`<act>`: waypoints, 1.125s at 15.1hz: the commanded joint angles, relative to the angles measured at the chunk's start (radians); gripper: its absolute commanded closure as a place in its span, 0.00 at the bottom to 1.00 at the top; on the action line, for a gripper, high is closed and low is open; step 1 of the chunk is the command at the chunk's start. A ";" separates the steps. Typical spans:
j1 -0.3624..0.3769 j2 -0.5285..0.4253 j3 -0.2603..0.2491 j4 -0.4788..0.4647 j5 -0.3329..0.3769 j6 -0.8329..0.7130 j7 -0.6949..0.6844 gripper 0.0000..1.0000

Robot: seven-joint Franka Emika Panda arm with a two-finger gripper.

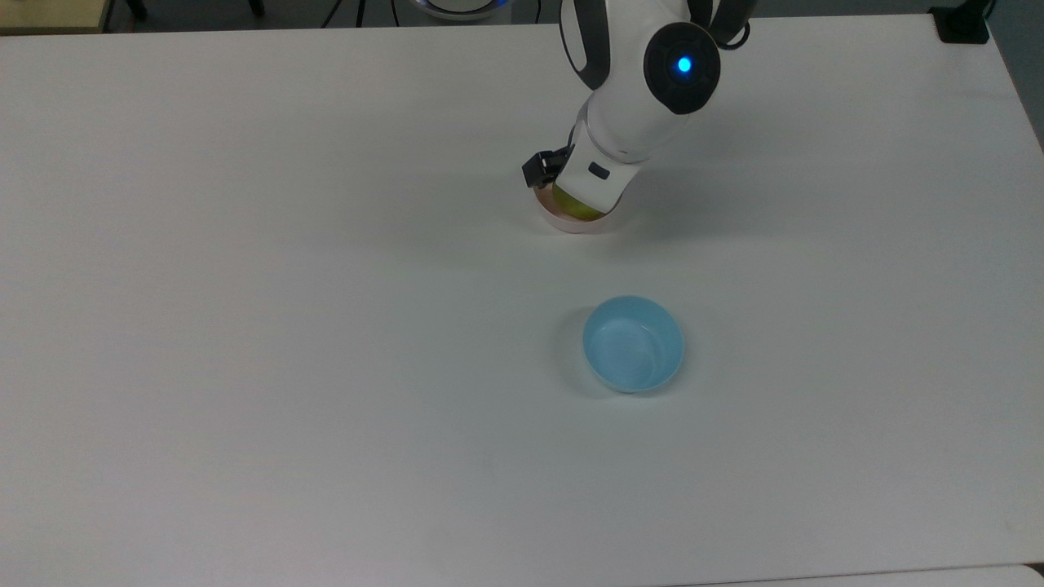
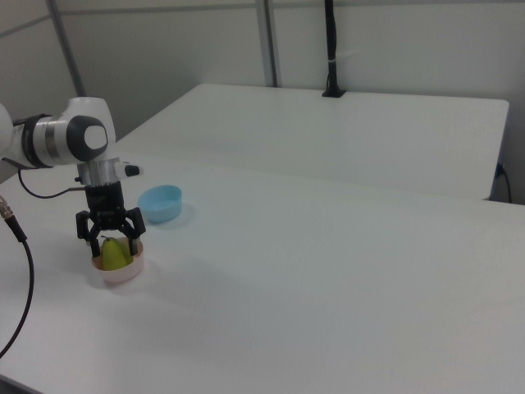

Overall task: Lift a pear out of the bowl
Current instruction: 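Lower the gripper around the green pear and close on it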

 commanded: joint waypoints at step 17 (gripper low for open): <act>-0.023 -0.096 -0.002 0.052 0.011 -0.047 -0.005 0.69</act>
